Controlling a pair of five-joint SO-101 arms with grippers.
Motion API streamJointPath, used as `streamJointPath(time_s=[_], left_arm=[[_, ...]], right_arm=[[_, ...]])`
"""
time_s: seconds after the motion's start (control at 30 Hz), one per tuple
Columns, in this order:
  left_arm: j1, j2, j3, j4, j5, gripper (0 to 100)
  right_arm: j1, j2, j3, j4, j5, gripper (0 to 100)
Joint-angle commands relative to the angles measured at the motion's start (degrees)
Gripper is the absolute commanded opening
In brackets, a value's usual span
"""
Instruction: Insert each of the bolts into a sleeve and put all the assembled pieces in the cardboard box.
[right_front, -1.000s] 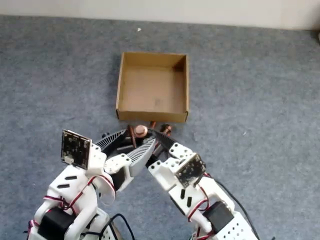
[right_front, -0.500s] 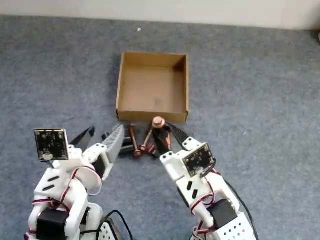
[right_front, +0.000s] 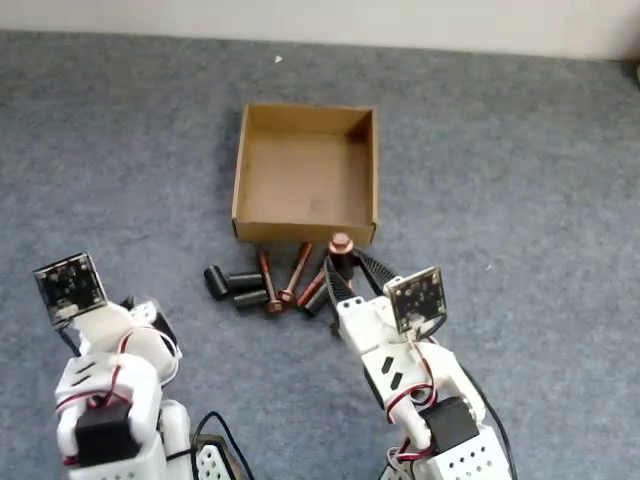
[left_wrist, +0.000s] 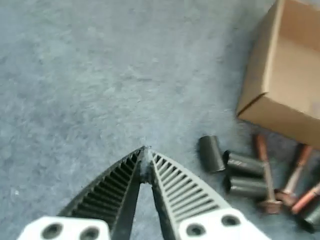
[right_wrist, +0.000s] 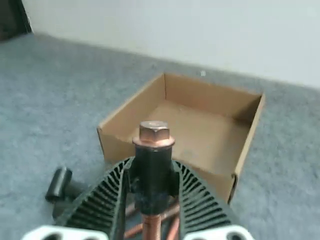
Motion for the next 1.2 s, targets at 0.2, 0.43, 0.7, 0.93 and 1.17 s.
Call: streamJointPath(time_s=[0.2,0.43,0.7,0.93,1.17], left_arm=[[-1.71,-0.13,15.87,-16.7,-0.7,1],[-1.98,-0.13,17.54,-17.05,-0.7,1],[-1.71,-0.13,17.63,-17.05,-0.7,1],[-1.71,-0.13,17.63,-17.05,-0.79,1],[-1.98,-0.13,17.63,-17.05,-0.79,1]], right_arm=[[0.57,0.75,-13.67,11.03,-0.44,0.6],[0.31,25.98,-28.18,8.13,-0.35,0.6],[0.66,53.67,-46.9,-2.15,-0.35,0.6],[1.89,74.59,-55.78,-15.34,-0.35,0.6],[8.13,93.41,-63.34,-24.22,-0.88,0.6]])
